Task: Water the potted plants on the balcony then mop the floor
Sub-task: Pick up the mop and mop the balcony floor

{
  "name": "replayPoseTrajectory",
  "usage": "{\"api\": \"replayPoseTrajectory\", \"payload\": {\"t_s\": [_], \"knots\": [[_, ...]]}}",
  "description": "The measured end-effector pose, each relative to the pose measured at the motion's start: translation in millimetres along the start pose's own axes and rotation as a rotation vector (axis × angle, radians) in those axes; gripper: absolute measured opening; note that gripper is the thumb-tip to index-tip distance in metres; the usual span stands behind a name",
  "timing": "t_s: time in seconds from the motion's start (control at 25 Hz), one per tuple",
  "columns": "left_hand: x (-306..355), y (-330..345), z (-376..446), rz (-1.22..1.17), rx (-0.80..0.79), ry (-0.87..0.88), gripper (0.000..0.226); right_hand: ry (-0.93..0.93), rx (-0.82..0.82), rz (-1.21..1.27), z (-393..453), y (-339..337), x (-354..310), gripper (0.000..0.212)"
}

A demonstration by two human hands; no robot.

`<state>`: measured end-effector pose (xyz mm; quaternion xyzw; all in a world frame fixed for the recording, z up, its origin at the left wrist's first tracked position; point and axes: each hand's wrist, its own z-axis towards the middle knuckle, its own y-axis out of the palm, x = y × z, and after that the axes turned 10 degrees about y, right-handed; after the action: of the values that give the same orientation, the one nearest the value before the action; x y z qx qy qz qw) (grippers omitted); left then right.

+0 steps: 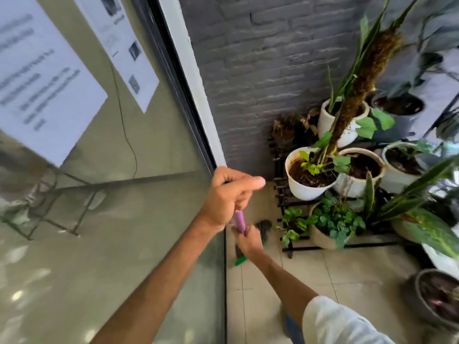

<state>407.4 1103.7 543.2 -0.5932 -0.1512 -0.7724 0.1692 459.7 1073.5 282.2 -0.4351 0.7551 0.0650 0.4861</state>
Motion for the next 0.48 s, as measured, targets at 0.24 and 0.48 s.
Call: {"api": "replayPoseTrajectory", "payload": {"t_s": [0.24,0.48], "knots": [[15,27,-162,-0.050,-0.121,0.016,0.047,-0.094,-0.095,-0.229,-134,1,94,0.016],[37,22,-203,-0.213,0.214,0.067,0.046,-0.050,0.089,-0.224,-177,30,115,0.023]]}}
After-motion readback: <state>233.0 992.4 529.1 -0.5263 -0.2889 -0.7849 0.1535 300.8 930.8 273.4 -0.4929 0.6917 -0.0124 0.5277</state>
